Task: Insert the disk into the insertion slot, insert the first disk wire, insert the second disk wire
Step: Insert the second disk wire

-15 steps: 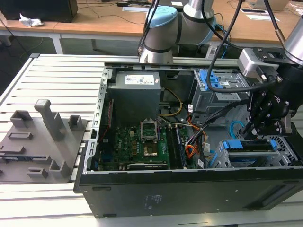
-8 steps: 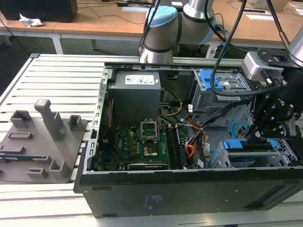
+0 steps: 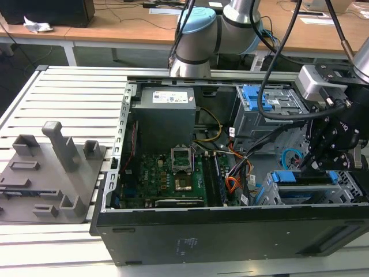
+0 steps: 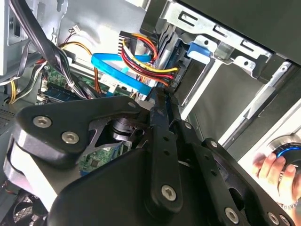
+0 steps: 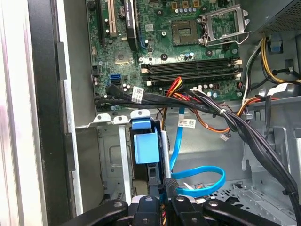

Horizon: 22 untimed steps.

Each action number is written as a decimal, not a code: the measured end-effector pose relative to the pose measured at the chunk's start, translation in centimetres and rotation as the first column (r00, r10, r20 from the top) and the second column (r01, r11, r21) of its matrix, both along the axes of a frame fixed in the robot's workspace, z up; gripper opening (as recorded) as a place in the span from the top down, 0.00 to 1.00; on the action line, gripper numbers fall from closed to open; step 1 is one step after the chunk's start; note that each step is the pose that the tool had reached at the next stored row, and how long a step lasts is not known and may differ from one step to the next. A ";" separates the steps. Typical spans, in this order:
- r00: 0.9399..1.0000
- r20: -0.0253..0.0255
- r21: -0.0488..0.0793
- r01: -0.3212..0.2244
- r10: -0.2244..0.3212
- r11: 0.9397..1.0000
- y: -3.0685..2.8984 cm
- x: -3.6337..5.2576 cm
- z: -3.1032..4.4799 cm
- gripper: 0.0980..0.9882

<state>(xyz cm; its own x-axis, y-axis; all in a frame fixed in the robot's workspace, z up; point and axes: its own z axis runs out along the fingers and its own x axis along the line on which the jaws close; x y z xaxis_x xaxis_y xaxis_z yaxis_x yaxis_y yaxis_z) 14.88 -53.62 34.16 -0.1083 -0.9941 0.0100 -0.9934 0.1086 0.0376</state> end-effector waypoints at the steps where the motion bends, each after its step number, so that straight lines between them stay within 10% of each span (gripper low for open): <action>1: 1.000 0.000 0.000 0.000 0.000 1.000 -0.09 0.00 -0.01 0.93; 13: 1.000 0.000 0.000 -0.001 0.001 1.000 -0.26 0.04 -0.56 0.85; 16: 1.000 0.000 0.000 -0.001 0.001 1.000 -0.20 0.04 1.36 0.85; 22: 1.000 0.000 0.000 -0.001 0.001 1.000 -0.05 0.04 2.66 0.99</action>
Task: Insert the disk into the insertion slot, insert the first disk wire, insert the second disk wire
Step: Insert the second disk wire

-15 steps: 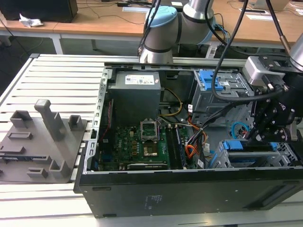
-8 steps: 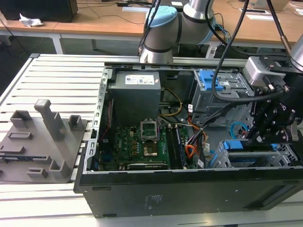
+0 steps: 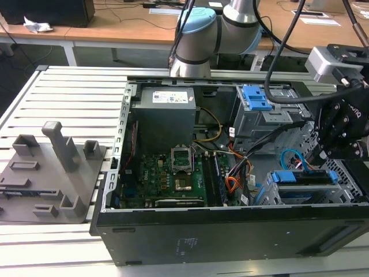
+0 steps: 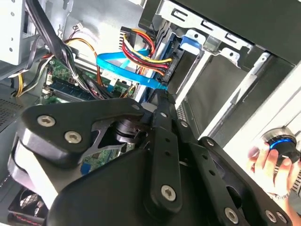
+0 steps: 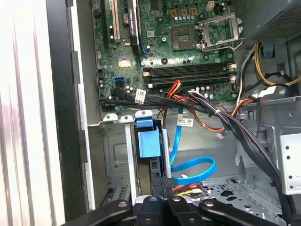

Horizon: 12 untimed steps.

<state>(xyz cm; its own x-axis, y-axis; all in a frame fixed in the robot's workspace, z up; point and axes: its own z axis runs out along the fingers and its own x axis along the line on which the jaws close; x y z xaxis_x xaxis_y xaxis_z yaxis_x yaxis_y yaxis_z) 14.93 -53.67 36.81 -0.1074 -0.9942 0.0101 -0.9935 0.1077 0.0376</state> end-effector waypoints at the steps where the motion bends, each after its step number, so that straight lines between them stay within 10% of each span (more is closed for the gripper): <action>1: 1.000 0.000 0.000 0.000 0.000 1.000 0.00 0.00 0.05 0.99; 6: 1.000 0.000 0.004 0.000 0.000 1.000 -0.01 -0.98 0.06 0.99; 8: 1.000 0.000 0.036 -0.009 0.009 0.999 -0.09 -1.40 0.06 0.99; 12: 0.999 0.000 0.039 -0.051 0.051 0.998 -0.15 -1.45 0.06 0.99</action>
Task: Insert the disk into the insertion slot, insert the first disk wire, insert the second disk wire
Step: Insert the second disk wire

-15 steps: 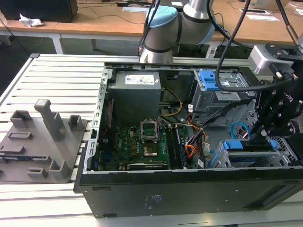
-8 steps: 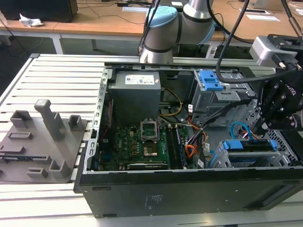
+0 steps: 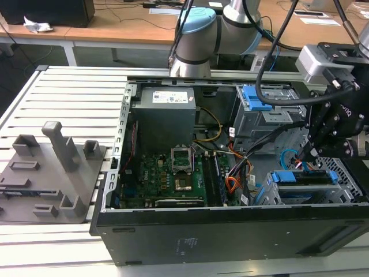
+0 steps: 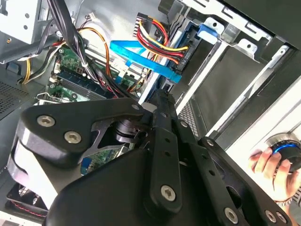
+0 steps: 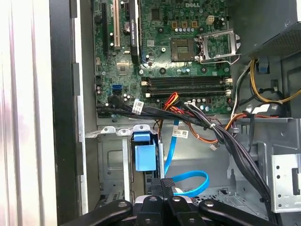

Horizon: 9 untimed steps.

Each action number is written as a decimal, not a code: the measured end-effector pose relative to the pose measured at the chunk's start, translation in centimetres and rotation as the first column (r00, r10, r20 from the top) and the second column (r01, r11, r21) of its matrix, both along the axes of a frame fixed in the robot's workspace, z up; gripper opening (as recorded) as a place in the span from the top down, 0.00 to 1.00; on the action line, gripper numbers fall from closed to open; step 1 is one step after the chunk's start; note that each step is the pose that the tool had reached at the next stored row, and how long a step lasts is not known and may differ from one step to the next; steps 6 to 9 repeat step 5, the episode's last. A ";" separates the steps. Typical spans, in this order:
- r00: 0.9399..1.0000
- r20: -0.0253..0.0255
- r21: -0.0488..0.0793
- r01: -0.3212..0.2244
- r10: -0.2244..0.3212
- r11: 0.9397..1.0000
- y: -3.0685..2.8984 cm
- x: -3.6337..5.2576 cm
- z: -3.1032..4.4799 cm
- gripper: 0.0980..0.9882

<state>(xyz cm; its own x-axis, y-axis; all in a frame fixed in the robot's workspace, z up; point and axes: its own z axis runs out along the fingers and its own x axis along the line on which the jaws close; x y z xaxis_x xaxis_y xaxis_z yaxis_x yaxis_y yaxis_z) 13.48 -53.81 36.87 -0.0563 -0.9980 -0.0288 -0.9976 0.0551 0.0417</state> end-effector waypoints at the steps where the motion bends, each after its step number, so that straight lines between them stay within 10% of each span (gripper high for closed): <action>1: 1.000 0.000 0.000 0.000 0.000 1.000 0.00 -0.01 0.00 0.99; 9: 1.000 0.000 0.000 0.000 0.000 1.000 -0.01 -0.02 0.00 0.99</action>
